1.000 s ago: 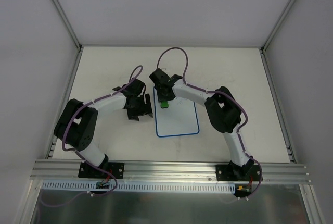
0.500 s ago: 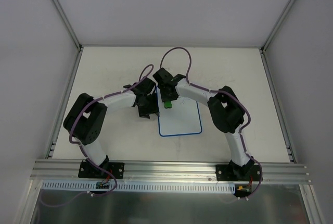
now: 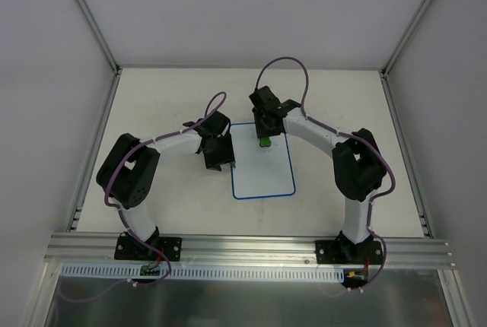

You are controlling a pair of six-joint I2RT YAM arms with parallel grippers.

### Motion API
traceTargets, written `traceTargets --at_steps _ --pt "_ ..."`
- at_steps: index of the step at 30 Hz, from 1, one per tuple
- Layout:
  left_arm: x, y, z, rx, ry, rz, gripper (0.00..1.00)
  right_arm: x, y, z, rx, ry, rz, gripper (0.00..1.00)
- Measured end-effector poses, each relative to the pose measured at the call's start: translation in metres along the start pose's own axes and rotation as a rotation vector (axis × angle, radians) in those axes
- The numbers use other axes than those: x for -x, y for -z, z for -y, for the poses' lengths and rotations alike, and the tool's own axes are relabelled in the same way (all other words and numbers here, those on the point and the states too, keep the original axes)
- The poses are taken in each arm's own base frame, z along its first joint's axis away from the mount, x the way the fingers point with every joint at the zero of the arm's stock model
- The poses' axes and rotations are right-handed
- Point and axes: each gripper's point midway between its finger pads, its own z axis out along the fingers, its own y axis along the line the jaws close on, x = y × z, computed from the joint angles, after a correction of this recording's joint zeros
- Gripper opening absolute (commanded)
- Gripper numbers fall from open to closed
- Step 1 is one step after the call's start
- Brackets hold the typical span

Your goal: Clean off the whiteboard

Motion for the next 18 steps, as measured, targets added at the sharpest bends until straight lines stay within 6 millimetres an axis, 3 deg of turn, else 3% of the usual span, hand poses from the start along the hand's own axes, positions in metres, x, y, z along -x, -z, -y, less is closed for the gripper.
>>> traceTargets --at_steps 2,6,12,18 --pt "0.003 -0.002 0.003 -0.003 0.0 0.003 0.52 -0.003 -0.003 0.008 -0.002 0.015 -0.007 0.0" --pt "0.007 -0.006 0.006 0.0 0.005 0.007 0.32 -0.017 -0.009 0.008 0.022 0.056 -0.037 0.0" --pt "0.011 -0.013 0.009 -0.005 0.002 0.013 0.02 -0.013 -0.01 -0.01 0.087 0.078 -0.015 0.0" --pt "0.01 -0.014 0.01 -0.006 -0.007 0.013 0.0 -0.027 -0.025 -0.031 0.129 0.148 -0.036 0.0"
